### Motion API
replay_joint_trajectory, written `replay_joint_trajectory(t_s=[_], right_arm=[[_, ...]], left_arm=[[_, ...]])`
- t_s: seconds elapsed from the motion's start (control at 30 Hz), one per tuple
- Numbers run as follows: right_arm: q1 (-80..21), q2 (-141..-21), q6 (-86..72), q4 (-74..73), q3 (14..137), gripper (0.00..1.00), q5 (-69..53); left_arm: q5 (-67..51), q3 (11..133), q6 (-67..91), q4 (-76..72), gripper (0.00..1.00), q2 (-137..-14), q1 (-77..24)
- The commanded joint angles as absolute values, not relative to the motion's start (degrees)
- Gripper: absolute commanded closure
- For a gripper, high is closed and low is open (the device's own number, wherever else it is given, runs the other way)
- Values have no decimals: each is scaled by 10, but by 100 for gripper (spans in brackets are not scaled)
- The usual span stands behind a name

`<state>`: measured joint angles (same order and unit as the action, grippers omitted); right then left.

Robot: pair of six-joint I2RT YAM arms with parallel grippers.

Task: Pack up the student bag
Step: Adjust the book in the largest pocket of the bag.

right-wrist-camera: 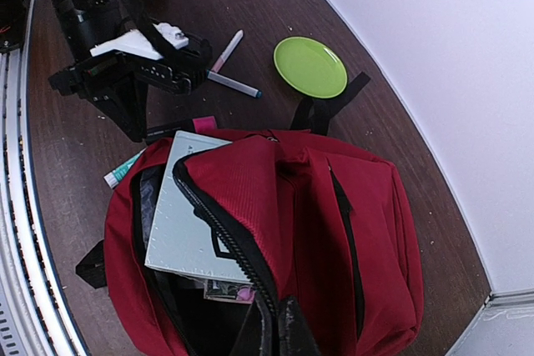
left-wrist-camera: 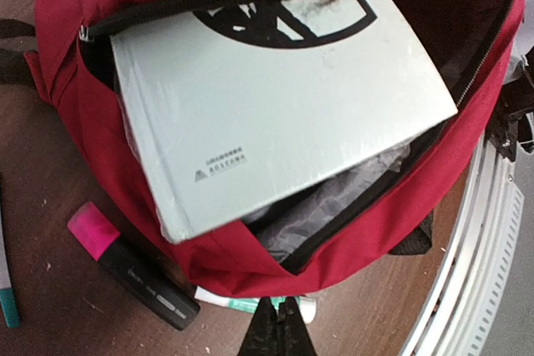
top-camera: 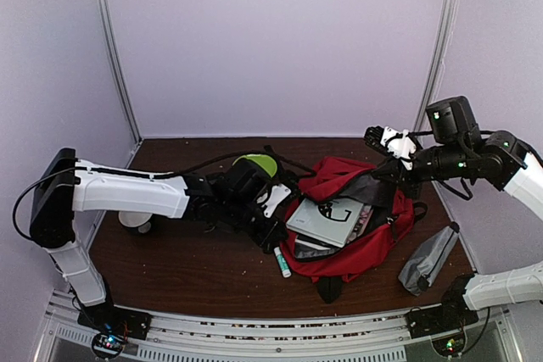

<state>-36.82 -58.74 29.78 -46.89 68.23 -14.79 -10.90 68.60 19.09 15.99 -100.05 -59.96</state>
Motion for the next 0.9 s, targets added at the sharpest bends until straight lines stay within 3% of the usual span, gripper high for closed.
replay_joint_trajectory(t_s=[0.0, 0.53, 0.87], right_arm=[[-365, -573, 299, -455, 711, 100, -186], [-364, -566, 304, -467, 716, 100, -195], [-363, -562, 302, -457, 699, 100, -186]], left_arm=[[-87, 731, 139, 142, 100, -1037, -603], [-81, 960, 94, 143, 100, -1208, -603], [-94, 800, 128, 116, 100, -1063, -604]])
